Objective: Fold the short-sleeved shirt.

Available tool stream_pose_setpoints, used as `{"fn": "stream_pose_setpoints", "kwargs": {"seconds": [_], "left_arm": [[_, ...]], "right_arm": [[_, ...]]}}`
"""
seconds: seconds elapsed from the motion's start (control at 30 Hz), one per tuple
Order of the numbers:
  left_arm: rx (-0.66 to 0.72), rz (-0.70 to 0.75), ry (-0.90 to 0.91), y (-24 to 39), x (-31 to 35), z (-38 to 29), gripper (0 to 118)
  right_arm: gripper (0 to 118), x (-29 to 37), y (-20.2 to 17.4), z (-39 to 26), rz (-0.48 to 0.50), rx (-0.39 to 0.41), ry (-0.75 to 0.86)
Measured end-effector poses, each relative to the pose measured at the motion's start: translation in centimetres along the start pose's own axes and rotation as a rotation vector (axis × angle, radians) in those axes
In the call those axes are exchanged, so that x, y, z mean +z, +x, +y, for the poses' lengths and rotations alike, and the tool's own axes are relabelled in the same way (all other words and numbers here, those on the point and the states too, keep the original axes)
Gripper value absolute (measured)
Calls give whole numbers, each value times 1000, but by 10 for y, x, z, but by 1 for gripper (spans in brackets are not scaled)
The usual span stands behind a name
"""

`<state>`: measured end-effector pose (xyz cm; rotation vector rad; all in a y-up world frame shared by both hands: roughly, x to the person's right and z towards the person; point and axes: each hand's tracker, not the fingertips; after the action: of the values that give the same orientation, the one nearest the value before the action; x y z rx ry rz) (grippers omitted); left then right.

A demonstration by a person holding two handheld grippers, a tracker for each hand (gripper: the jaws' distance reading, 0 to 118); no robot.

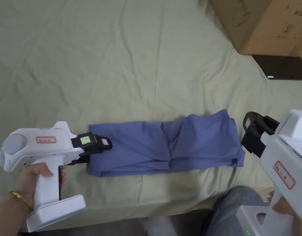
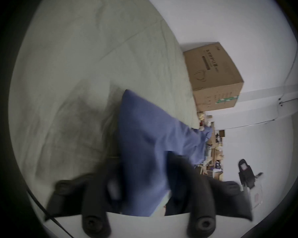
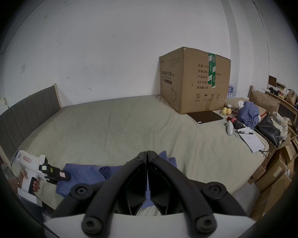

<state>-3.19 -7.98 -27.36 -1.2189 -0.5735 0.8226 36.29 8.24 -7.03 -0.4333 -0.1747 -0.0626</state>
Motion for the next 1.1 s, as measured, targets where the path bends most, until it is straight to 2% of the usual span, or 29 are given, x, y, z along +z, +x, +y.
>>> {"fn": "stream_pose_setpoints", "kwargs": {"seconds": [0.07,0.1,0.17,0.23,0.3,0.33,0.5,0.77,0.8,0.83,0.9,1.1], "left_arm": [[-31,114,13,3,-6,-3,7],[-27,93,21,7,-7,-5,5],[20,155,32,20,-6,-2,2],[65,207,39,37,1,-1,2],[22,198,46,55,11,-3,2],[-46,205,53,61,19,-3,2],[-81,318,72,58,69,20,1],[-169,707,289,59,171,41,1],[-156,661,263,60,179,44,1],[-193,700,346,68,187,44,1],[-231,663,352,85,190,36,1],[-355,521,277,146,135,-2,1]], "right_arm": [[0,1,0,-2,-2,3,-7],[0,1,0,-2,-4,4,-10],[0,2,0,-4,-6,4,-12],[0,0,0,-4,-4,6,-20],[0,-2,0,-5,-2,2,-25],[0,-2,0,-5,6,-8,-22],[0,-6,-1,-4,22,-4,-14],[0,-7,-7,-2,56,-18,11],[0,-7,-7,-3,59,-20,13],[0,-8,-7,-4,63,-20,13],[0,-9,-7,-4,67,-18,14],[0,-5,-4,-5,73,-36,26]]}}
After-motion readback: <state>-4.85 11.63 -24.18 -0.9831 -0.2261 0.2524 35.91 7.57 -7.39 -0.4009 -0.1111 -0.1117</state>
